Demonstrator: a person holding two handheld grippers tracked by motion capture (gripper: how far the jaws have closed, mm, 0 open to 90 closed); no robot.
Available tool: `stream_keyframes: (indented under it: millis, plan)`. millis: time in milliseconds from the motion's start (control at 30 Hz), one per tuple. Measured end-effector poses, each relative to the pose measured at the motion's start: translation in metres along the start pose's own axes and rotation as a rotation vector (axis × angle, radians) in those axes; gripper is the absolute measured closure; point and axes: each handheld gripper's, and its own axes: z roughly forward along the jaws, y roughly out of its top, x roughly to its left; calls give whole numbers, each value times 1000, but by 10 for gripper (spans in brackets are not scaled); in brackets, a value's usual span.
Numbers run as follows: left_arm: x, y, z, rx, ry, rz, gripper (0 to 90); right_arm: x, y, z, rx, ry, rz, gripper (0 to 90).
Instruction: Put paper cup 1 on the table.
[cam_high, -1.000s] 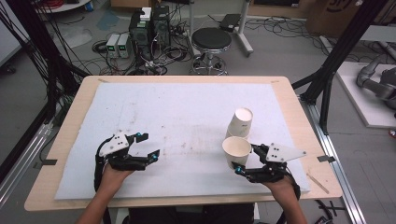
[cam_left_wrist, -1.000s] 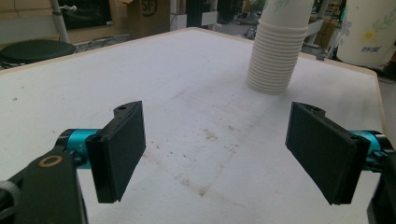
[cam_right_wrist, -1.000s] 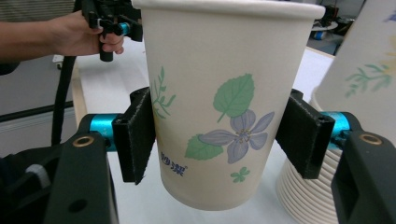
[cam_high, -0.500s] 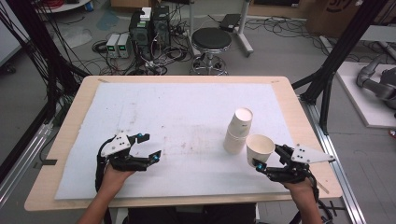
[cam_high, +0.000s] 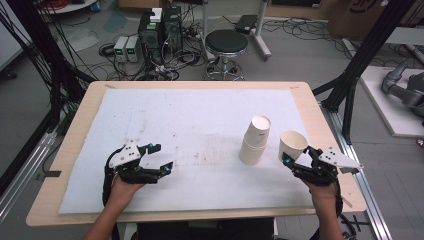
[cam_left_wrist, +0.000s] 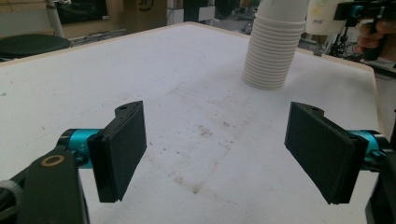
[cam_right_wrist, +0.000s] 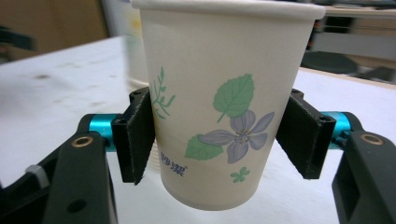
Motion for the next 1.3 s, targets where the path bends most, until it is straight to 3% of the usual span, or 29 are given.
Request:
stream_keyframes:
  millis: [167, 667, 800, 967, 1300]
  plan:
    - [0, 0, 0, 1, 2, 0, 207, -11, 1, 16, 48, -100, 17, 338]
    - [2, -2, 1, 10, 3, -4, 208, -36, -11, 72, 195, -298, 101, 339]
    - [2, -3, 2, 15, 3, -1, 207, -38, -13, 78, 228, -318, 113, 338]
    - [2, -3, 2, 18, 0, 0, 207, -37, -12, 81, 279, -347, 82, 337]
    - [2, -3, 2, 18, 9, -7, 207, -34, -14, 68, 356, -339, 69, 330]
